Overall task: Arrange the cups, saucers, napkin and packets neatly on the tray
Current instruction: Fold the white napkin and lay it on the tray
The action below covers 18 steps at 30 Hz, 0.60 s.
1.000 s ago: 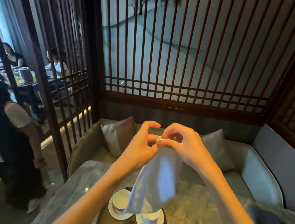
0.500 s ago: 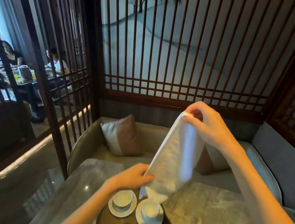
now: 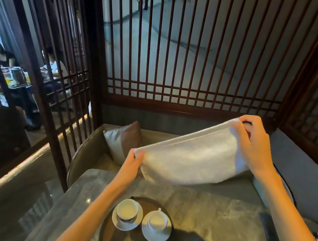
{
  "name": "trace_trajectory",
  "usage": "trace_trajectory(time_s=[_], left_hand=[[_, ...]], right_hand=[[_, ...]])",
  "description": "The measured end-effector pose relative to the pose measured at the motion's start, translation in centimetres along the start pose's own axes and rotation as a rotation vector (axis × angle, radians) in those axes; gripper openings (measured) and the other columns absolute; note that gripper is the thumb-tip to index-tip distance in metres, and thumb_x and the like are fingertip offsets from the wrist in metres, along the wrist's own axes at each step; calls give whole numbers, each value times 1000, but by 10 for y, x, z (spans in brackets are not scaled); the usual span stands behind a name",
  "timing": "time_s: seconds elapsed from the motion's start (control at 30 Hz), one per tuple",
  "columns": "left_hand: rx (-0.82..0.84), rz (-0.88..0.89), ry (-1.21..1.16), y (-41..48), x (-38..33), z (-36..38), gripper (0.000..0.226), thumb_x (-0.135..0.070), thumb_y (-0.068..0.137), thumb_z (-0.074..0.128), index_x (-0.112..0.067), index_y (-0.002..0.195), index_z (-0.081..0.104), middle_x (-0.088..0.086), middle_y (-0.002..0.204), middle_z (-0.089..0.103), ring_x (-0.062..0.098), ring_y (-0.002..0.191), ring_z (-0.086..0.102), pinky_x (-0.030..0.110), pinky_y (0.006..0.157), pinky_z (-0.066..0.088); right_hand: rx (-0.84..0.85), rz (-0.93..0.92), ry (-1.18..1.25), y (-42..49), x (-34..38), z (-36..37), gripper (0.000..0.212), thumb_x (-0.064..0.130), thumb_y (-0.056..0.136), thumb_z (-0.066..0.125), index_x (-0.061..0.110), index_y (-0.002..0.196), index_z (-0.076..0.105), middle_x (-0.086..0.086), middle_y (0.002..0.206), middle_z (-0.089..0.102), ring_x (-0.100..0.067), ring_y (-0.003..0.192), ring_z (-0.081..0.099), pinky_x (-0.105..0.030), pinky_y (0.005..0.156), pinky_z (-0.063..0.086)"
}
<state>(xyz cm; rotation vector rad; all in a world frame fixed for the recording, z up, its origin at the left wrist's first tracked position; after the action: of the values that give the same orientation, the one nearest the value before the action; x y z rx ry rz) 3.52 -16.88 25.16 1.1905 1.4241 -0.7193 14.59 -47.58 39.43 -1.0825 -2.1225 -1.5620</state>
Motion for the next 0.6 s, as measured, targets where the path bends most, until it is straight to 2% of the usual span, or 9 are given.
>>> trace_trajectory(time_s=[0.07,0.1,0.17,0.23,0.3,0.37,0.43,0.5,0.6], left_hand=[[-136,21,7,-2,-7,7,10,-59,95,35,-57,104,38,-13,113,50,11,106,57,13,67,53],[-211,37,-11,-1,-12,9,5,-53,100,33,-56,102,36,-11,109,49,10,104,55,15,70,52],[-354,73,-28,-1,-22,8,16,-42,104,31,-56,97,34,-11,104,48,11,99,54,24,80,51],[-416,114,-28,-1,-34,3,21,-36,104,32,-56,96,35,-16,103,50,13,99,57,32,85,54],[-413,178,25,4,-44,-4,15,-32,105,35,-46,102,38,-18,103,52,15,100,59,40,88,57],[-385,228,40,10,-51,-12,6,-30,104,38,-31,108,42,-15,101,54,15,99,60,46,89,58],[-354,214,-6,15,-56,-17,20,-34,104,39,-18,111,47,-3,103,56,22,100,60,50,91,56],[-343,142,-83,16,-56,-20,32,-40,103,40,-13,117,49,7,111,58,28,105,60,46,93,54],[-362,66,-151,16,-51,-25,41,-37,102,42,-7,130,46,16,124,58,31,111,61,34,88,56]], right_hand=[[-52,-19,39,-4,1,3,10,27,98,57,23,105,51,12,78,63,4,69,59,-6,59,41],[-66,-15,62,-5,1,5,10,25,99,56,21,105,50,11,74,60,2,65,56,-7,58,40],[-93,6,96,-10,-2,8,10,23,100,54,19,107,48,13,71,53,2,61,52,-7,58,38],[-153,40,121,-14,-6,7,9,25,100,52,24,106,46,16,72,51,3,62,50,-7,58,38],[-207,79,131,-18,-10,4,9,28,99,50,30,106,43,20,74,54,7,65,51,-4,59,39],[-230,97,129,-23,-14,3,9,29,100,48,28,108,44,28,74,56,7,65,52,-3,59,39],[-227,127,143,-26,-18,6,12,31,102,45,23,109,43,29,65,55,4,55,50,-6,51,37],[-189,185,167,-30,-24,12,16,35,102,45,21,110,44,27,59,54,2,49,48,-9,47,36],[-134,283,185,-31,-35,20,20,34,99,50,20,113,49,37,76,58,12,64,54,-20,60,42]])
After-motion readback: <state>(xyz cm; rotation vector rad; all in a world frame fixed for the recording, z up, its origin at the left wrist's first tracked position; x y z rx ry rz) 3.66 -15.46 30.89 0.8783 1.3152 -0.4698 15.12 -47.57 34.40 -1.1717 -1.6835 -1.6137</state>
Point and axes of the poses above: each hand's wrist, its own y-axis towards the middle knuckle, its own z-axis out of the palm, x = y × z, the point moved 4 cm from there along y, towards the middle knuckle
